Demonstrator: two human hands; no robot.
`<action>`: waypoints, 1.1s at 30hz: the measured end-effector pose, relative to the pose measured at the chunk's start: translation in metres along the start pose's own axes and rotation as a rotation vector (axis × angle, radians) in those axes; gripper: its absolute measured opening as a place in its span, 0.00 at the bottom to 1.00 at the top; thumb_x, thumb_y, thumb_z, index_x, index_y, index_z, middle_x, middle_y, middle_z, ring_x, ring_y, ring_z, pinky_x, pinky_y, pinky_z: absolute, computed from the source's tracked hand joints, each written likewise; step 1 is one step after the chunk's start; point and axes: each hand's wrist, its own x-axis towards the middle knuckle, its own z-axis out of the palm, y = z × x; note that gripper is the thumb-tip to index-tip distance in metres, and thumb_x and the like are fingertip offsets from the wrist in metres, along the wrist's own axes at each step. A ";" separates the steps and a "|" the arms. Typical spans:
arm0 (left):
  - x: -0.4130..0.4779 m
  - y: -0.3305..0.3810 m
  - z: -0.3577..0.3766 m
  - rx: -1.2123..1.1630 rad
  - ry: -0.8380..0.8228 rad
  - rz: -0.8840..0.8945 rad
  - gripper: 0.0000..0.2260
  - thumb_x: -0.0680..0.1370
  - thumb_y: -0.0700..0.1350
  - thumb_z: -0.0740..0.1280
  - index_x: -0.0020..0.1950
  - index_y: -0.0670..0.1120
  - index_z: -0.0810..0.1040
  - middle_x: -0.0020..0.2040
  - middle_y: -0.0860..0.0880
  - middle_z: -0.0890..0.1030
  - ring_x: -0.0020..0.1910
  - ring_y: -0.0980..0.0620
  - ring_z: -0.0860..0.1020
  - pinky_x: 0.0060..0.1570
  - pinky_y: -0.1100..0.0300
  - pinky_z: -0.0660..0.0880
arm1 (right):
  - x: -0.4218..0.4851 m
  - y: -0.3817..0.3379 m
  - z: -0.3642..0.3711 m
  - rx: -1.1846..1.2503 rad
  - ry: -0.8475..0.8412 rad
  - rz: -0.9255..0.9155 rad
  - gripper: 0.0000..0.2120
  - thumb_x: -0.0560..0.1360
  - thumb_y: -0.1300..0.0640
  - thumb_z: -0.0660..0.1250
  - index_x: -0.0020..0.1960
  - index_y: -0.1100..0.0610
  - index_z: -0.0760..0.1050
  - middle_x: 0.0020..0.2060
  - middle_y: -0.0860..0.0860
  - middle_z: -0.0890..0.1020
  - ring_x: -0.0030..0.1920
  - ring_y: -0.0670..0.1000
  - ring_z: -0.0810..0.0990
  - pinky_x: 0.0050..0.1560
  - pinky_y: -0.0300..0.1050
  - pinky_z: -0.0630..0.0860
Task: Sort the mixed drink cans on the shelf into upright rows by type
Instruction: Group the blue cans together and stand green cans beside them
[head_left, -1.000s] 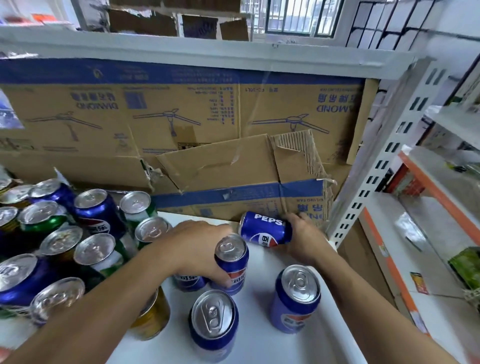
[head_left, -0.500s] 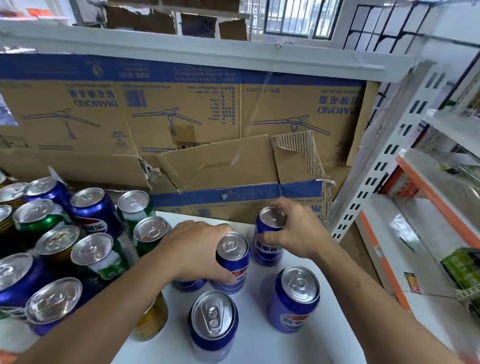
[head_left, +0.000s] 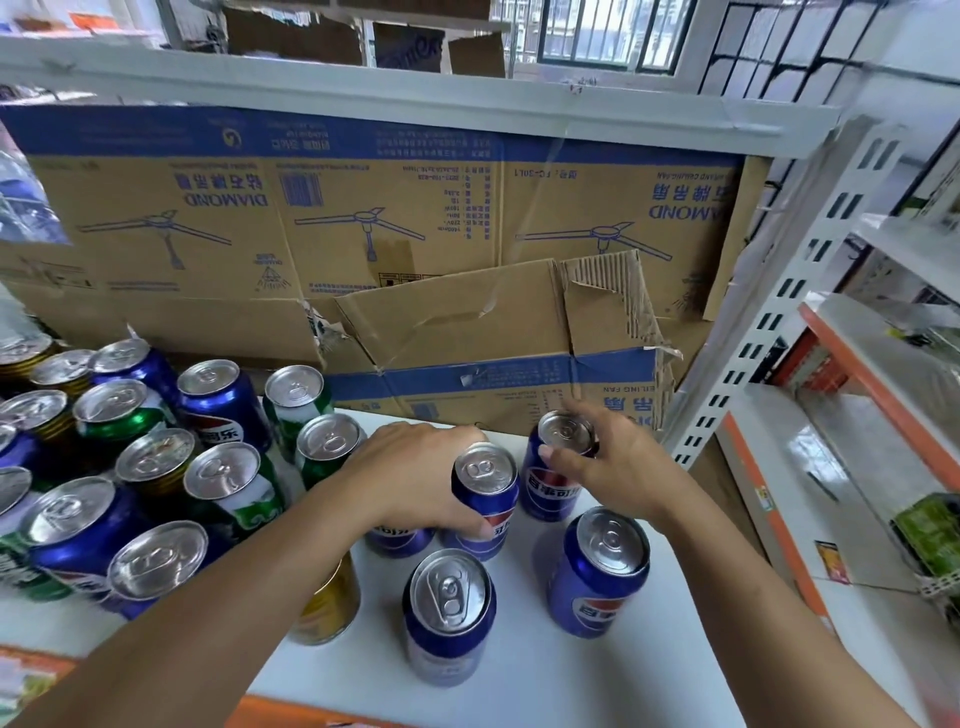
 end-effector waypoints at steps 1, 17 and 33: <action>-0.001 0.000 -0.001 -0.001 0.005 0.000 0.28 0.61 0.69 0.71 0.55 0.59 0.70 0.53 0.58 0.79 0.52 0.50 0.77 0.45 0.55 0.71 | -0.004 -0.002 0.000 0.004 0.009 0.007 0.33 0.76 0.45 0.68 0.76 0.51 0.60 0.72 0.51 0.70 0.69 0.54 0.70 0.64 0.48 0.70; -0.028 -0.019 -0.002 0.016 0.032 -0.004 0.30 0.75 0.59 0.68 0.74 0.55 0.63 0.71 0.54 0.67 0.69 0.53 0.65 0.65 0.57 0.66 | -0.051 -0.026 0.036 -0.190 0.188 -0.064 0.25 0.76 0.46 0.66 0.71 0.51 0.66 0.70 0.50 0.67 0.64 0.56 0.70 0.59 0.50 0.73; -0.040 -0.031 -0.012 0.132 0.004 -0.081 0.38 0.74 0.63 0.67 0.78 0.52 0.55 0.75 0.51 0.63 0.74 0.50 0.59 0.75 0.46 0.46 | -0.024 -0.059 0.039 -0.237 -0.117 -0.112 0.34 0.71 0.48 0.74 0.72 0.48 0.63 0.65 0.51 0.75 0.62 0.55 0.75 0.59 0.51 0.75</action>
